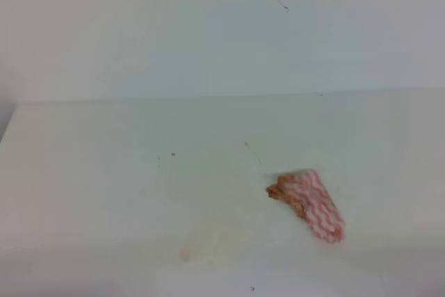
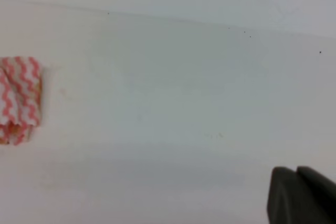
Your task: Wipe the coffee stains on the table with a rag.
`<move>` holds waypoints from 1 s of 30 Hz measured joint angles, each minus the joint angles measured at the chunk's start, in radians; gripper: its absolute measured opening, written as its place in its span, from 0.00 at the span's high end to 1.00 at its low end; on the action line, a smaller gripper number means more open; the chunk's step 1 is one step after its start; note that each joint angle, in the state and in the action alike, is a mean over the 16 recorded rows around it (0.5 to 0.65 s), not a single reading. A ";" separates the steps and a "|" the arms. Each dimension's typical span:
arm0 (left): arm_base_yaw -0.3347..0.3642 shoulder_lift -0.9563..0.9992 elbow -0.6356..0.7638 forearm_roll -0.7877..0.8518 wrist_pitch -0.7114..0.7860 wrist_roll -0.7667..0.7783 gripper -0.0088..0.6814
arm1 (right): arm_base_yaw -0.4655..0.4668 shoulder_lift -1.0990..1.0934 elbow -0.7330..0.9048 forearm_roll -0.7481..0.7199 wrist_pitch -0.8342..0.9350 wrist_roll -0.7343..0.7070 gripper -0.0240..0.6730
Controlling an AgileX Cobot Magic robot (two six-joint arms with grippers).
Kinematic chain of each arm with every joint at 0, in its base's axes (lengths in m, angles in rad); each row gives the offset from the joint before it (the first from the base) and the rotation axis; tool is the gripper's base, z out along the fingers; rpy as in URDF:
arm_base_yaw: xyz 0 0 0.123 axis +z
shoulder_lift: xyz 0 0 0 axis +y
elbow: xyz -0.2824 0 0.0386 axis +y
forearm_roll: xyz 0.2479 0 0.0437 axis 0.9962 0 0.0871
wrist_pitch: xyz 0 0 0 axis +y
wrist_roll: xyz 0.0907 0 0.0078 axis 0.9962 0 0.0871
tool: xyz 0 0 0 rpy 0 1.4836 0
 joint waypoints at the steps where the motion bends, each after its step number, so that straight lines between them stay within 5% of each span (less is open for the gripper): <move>1: 0.000 0.000 0.000 0.000 0.000 0.000 0.99 | 0.000 0.000 0.000 0.000 0.000 0.000 0.97; 30: 0.000 0.000 0.005 0.000 0.000 0.000 0.99 | 0.000 0.001 0.000 0.000 0.000 0.000 0.97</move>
